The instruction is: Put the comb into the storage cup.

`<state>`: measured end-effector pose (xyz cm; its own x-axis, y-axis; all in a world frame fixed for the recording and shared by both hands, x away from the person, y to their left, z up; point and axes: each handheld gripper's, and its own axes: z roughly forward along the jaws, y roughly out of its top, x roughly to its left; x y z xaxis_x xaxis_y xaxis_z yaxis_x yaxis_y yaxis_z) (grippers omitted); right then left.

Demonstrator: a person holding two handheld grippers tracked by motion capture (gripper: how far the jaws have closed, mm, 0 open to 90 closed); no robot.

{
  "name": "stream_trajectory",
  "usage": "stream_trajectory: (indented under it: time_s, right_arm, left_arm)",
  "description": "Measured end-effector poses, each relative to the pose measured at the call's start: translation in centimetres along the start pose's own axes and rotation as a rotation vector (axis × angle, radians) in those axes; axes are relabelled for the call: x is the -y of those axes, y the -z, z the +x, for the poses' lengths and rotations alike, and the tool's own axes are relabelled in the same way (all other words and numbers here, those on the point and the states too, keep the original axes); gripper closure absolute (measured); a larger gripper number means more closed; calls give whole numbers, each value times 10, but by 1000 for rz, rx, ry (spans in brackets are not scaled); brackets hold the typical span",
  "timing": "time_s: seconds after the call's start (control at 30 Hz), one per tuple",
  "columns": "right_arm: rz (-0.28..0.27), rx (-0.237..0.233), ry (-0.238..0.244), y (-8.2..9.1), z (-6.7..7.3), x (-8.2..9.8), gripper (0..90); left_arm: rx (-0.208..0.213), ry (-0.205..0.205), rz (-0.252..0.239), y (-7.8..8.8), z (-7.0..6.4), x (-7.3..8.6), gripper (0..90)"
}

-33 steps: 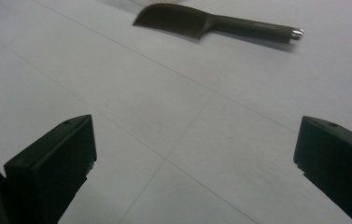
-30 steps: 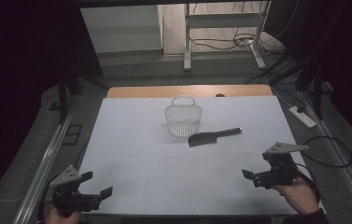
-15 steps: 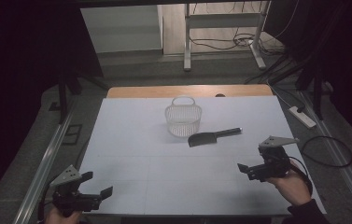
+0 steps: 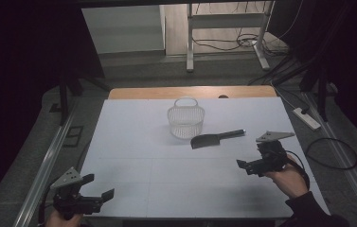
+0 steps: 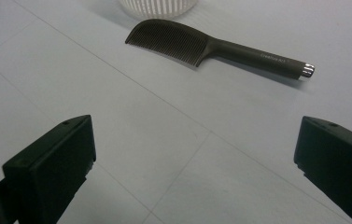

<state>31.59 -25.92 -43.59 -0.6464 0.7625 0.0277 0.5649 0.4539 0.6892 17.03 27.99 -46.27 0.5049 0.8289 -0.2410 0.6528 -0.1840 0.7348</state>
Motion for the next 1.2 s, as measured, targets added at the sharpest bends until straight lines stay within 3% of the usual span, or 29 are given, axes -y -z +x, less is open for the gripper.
stream_trajectory:
  time_s: [0.7, 1.2]
  right_arm:
    - [27, 3, 30, -27, -4, -23, 0]
    - [39, -16, -5, -46, -9, -43, 0]
  left_arm:
    - [2, 2, 0, 0, 1, 0, 16]
    - [7, 6, 1, 0, 1, 0, 17]
